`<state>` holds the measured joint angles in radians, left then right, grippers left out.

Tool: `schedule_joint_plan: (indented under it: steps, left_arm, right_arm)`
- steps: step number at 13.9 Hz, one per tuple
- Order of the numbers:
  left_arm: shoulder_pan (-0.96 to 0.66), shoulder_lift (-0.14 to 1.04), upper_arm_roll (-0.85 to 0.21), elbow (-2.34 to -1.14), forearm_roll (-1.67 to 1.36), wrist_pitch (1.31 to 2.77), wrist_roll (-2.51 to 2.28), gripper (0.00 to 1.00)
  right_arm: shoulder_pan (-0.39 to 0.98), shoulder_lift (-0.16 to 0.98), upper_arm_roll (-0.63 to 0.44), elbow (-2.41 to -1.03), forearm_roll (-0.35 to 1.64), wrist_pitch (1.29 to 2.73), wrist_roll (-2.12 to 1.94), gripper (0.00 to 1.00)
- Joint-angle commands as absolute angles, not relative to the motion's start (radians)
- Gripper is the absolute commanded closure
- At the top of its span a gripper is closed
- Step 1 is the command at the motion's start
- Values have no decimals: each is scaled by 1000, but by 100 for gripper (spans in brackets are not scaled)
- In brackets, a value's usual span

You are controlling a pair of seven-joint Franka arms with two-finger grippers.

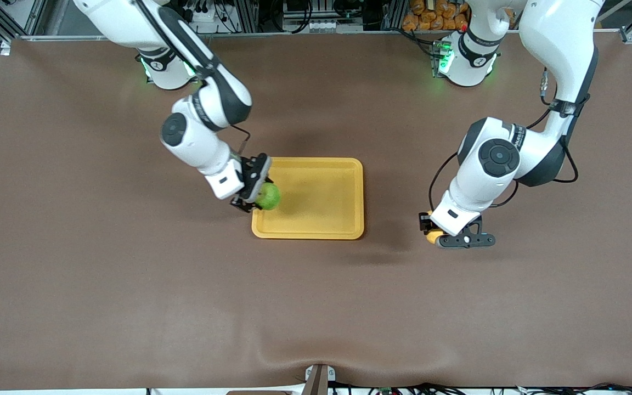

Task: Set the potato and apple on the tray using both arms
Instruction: 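Carry the apple onto the tray and open the right gripper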

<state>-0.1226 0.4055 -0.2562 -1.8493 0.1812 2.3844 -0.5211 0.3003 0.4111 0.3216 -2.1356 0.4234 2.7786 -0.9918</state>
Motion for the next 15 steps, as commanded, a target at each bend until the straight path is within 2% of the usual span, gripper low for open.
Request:
schedule_joint_plan:
  steps: [1,5,9,15]
  left_arm:
    - [-130,411,-287,-1807,201,2356,-586,100]
    - [-193,431,-293,-1776,198,2356,-659,100]
    - [-261,454,-293,-1750,199,2356,-750,100]
    - [-337,544,-291,-1710,209,2356,-853,100]
  right_arm:
    - [307,462,316,-2115,440,2796,-1023,0]
    - [293,440,316,-2115,440,2780,-1039,0]
    - [165,318,311,-2108,437,2545,-1038,0]
    - [-60,233,305,-2092,384,2359,-1134,0]
